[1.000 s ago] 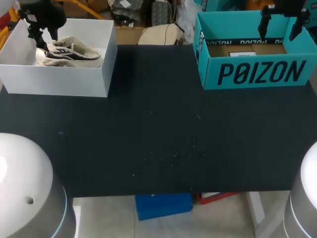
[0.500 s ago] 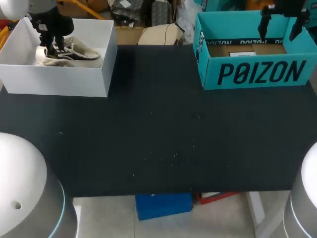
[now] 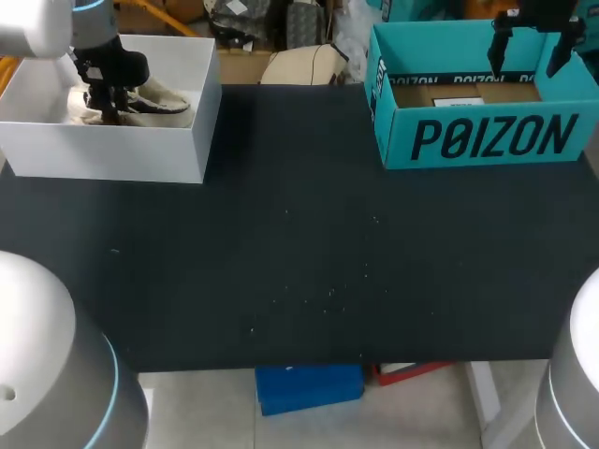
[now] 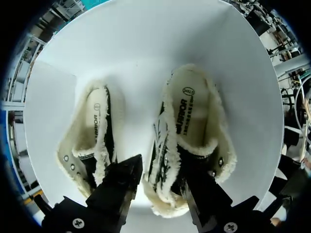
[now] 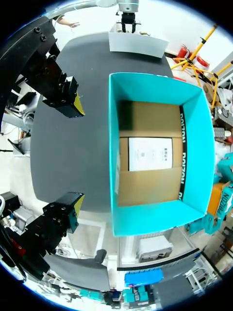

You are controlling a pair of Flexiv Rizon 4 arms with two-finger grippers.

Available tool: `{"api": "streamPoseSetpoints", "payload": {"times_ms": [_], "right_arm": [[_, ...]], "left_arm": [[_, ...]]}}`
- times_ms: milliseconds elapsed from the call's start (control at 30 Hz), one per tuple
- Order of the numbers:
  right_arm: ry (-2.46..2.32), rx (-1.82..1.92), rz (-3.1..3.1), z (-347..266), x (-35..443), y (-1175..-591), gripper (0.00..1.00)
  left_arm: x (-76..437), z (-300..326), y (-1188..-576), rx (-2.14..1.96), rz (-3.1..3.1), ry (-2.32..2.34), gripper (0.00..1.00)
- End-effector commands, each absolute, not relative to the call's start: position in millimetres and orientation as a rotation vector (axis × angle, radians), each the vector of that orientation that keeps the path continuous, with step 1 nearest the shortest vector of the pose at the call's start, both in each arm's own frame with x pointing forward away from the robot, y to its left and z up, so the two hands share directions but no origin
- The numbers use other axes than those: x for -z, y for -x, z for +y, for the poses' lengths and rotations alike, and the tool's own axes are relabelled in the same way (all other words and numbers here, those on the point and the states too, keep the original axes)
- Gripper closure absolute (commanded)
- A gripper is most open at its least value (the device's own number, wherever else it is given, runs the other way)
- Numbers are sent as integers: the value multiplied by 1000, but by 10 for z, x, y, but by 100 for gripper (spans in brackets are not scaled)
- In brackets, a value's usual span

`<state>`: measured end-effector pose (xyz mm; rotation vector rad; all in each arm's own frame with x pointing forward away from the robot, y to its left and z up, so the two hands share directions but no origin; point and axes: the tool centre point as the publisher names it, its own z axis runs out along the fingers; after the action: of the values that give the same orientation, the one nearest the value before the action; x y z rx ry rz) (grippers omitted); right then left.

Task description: Take the shoe out of the shoebox, open the shoe tongue, remove and reinsert the insole, then place the shoe into the shoebox

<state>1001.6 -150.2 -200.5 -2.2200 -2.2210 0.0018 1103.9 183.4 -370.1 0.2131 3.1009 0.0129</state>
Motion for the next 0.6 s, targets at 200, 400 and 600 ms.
{"api": "streamPoseSetpoints", "payload": {"times_ms": [200,400,600], "right_arm": [[2220,-2,-2221,-1501,2002,-10013,0],[2220,-2,-2221,-1501,2002,-10013,0],[2220,-2,-2221,-1501,2002,-10013,0]], "left_arm": [[3996,1820,-11163,-18,3139,-199,62],[4060,1804,-11186,-24,3153,-211,69],[4078,1776,-11166,-22,3163,-257,100]]}}
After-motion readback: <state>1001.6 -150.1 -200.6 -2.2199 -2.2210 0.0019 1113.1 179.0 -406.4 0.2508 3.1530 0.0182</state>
